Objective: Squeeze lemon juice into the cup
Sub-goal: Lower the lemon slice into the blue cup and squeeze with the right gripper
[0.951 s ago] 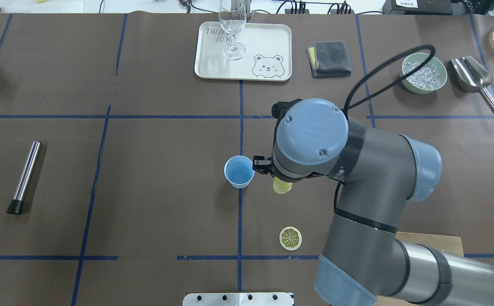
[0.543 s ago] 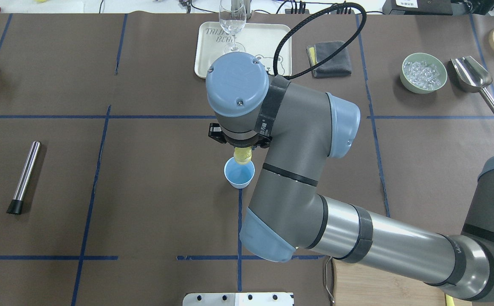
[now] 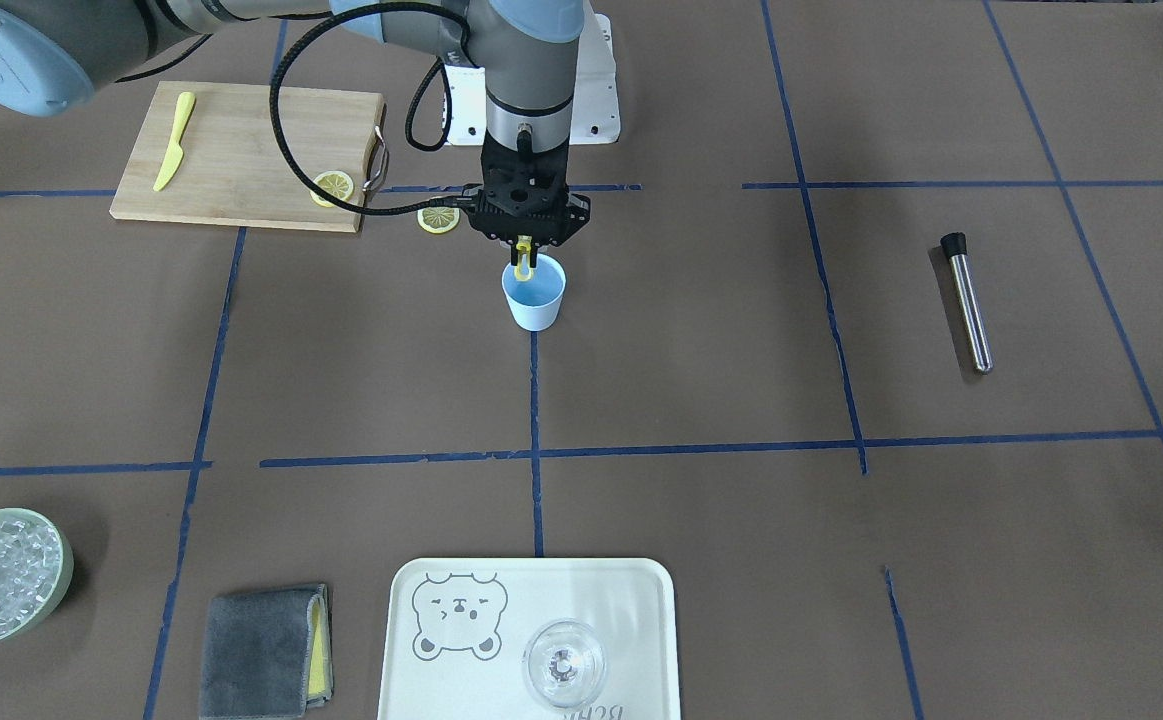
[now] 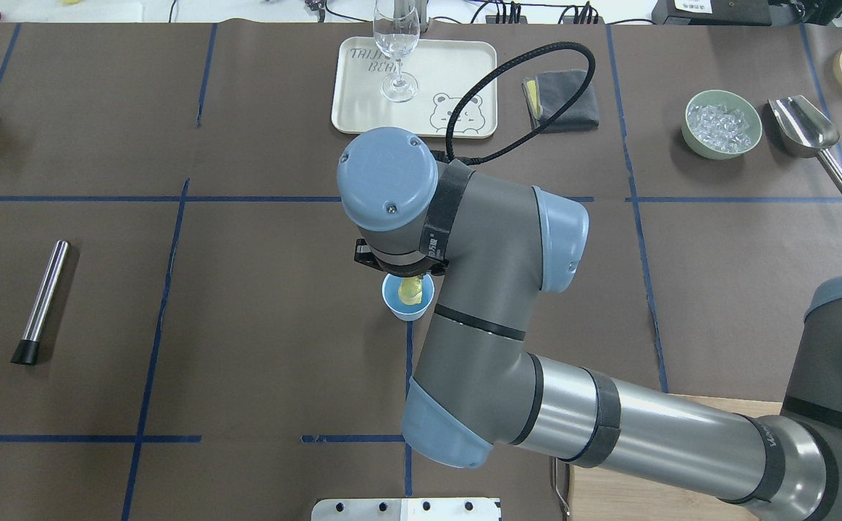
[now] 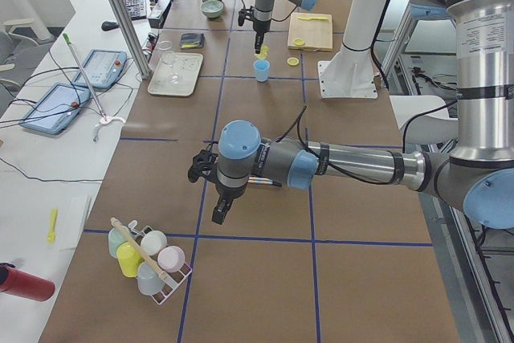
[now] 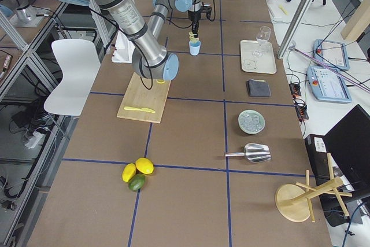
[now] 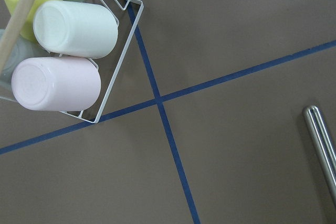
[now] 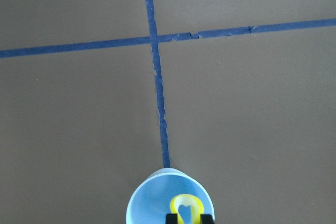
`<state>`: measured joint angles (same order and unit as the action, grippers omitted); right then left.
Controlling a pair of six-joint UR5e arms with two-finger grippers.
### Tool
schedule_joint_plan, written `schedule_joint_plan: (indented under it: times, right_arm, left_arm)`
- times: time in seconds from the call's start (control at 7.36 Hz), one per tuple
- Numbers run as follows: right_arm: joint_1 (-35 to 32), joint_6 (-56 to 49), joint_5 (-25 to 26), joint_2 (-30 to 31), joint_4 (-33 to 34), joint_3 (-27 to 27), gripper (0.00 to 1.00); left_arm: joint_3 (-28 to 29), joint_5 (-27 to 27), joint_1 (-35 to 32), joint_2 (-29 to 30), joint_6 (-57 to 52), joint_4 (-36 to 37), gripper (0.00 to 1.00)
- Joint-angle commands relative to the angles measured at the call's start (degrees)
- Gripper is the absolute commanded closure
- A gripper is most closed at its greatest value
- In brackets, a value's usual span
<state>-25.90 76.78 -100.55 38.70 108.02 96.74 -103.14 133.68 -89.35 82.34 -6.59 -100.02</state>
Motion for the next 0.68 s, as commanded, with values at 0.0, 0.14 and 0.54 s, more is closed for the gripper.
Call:
schedule_joint_plan:
  times: [0.0, 0.14, 0.54]
  right_arm:
    - [1.0, 0.0, 0.2, 0.4, -0.1, 0.1, 0.56]
    - [1.0, -0.1, 0.2, 0.5, -0.1, 0.1, 0.33]
    - [1.0, -1.0, 0.3, 0.5, -0.1, 0.2, 0.0]
  left_arm:
    - [0.4, 0.0, 0.0, 0.2, 0.0, -0.1, 0.0]
    - [0.4, 0.0, 0.0, 0.2, 0.0, -0.1, 0.0]
    - [0.5, 0.0, 0.0, 0.2, 0.0, -0.1, 0.0]
